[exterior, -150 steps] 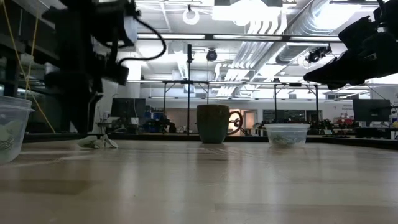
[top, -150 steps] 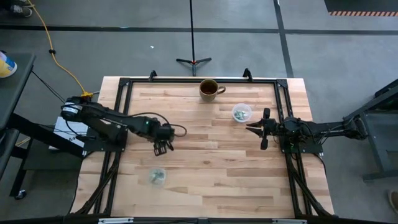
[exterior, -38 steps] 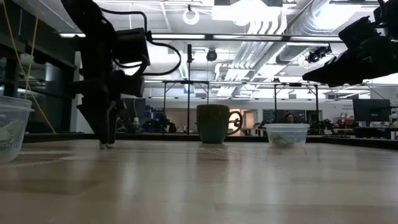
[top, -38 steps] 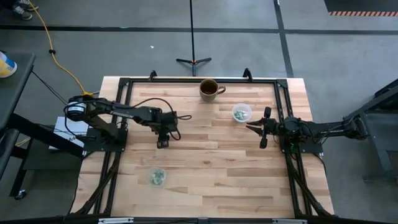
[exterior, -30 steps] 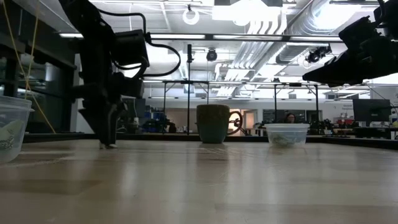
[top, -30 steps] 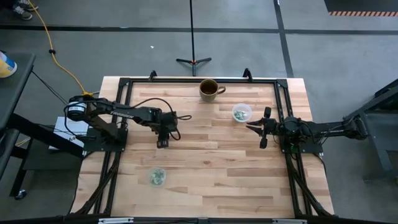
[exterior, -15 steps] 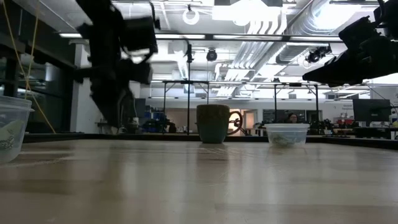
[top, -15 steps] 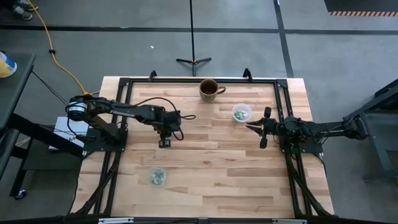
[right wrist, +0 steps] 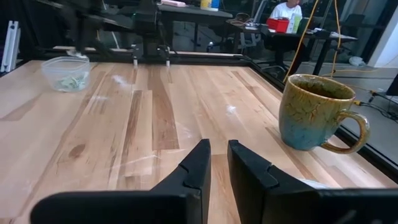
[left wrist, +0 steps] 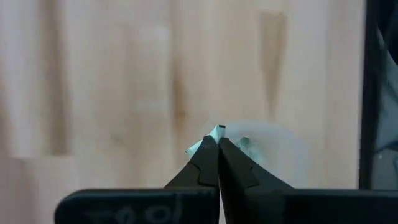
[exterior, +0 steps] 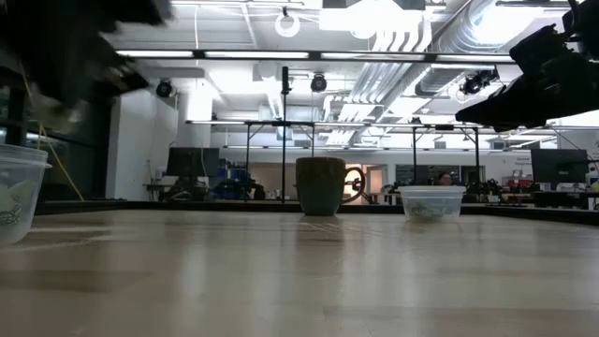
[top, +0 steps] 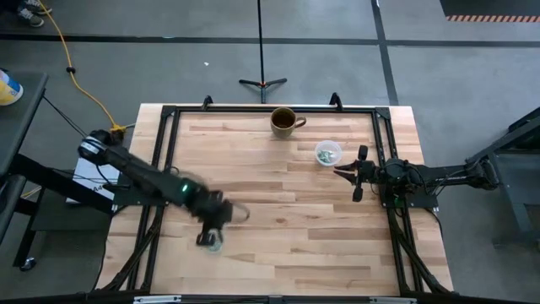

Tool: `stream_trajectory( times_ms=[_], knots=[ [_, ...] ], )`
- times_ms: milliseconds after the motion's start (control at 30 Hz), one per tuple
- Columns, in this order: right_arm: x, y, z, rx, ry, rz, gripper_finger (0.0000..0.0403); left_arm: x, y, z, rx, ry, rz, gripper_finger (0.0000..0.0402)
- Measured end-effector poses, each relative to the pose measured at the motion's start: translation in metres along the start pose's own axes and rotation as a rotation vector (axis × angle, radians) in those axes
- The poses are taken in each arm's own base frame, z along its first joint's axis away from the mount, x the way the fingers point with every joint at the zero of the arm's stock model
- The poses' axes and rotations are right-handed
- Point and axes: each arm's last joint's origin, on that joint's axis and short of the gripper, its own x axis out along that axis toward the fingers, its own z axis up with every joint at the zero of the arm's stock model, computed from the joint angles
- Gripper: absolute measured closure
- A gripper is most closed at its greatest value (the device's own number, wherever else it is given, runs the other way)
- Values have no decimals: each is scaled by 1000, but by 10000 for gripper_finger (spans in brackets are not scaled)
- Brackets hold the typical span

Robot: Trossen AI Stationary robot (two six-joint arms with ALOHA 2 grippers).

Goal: Pick and place Stevia / Truvia into bins
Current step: Put the stevia packet into the bottom transparent container, then return to Home Position

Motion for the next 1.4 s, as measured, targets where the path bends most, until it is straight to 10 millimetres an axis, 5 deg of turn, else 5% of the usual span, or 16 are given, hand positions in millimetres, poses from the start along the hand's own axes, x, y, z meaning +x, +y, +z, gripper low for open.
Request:
stream_trajectory(
  times_ms=[233, 567, 700, 833, 1000, 1167, 1400],
  knots=[
    [0, 0, 1, 2, -9, -10, 351, 2, -46, -24, 56, -50, 48, 370],
    [0, 0, 2, 49, -20, -6, 356, 3, -42, -24, 33, -108, 172, 236],
    [0, 0, 2, 49, -20, -6, 353, 0, -37, -21, 105, -232, 359, 220],
    [0, 0, 2, 48, -20, -6, 350, 3, -11, -28, 87, -338, 467, 236],
    [0, 0, 3, 44, -28, -7, 354, 11, 36, -38, 121, -579, 361, 269],
    [0, -1, 5, 52, -50, -10, 356, -6, 77, -48, 208, -851, 391, 304],
    [0, 0, 4, 41, -46, 22, 350, -21, 92, -93, 321, -1064, 289, 380]
  ],
)
